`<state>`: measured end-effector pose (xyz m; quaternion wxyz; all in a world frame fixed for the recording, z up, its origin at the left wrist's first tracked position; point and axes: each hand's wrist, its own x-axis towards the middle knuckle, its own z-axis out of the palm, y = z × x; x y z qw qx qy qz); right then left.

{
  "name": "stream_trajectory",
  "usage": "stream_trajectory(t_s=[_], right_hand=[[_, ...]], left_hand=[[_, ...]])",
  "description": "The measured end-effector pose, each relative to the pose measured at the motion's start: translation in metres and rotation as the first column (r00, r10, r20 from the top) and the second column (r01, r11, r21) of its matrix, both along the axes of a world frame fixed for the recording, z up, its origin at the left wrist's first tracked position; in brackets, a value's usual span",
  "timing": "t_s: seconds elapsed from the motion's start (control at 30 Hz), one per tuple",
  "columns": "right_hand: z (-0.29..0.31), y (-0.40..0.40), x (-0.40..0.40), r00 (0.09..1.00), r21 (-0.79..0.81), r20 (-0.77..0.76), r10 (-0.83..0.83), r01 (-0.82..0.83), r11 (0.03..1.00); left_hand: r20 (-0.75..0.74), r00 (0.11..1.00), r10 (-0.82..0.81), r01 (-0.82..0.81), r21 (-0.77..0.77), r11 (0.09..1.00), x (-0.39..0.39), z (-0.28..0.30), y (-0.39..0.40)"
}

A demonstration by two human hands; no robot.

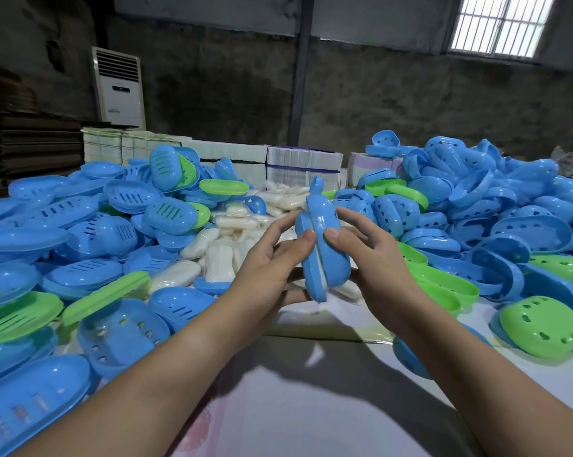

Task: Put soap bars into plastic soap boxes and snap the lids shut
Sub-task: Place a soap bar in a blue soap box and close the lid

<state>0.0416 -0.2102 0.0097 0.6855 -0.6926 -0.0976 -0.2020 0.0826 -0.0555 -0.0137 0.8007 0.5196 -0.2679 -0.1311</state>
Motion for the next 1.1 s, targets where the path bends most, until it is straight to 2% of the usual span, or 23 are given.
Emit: stream_trajectory(t_s=[0.7, 0.93, 1.1], right_hand=[[-0.0032, 0.0052, 0.0033, 0.999, -0.018, -0.002, 0.048, -0.048, 0.999], [-0.0046, 0.0051, 0.0049, 1.000, -0.022, 0.018, -0.009, 0.010, 1.000], [-0.0035, 0.0013, 0.0047, 1.000, -0.056, -0.009, 0.007, -0.007, 0.998]], left_hand=[[-0.076, 0.994, 0.078, -0.083, -0.059, 0.995, 0.0018, -0.0001, -0.0023], [-0.068, 0.992, 0.103, -0.108, -0.061, 0.992, 0.0014, -0.0010, -0.0039], [-0.094, 0.992, 0.088, -0.096, -0.075, 0.993, 0.0022, -0.0004, -0.0040]])
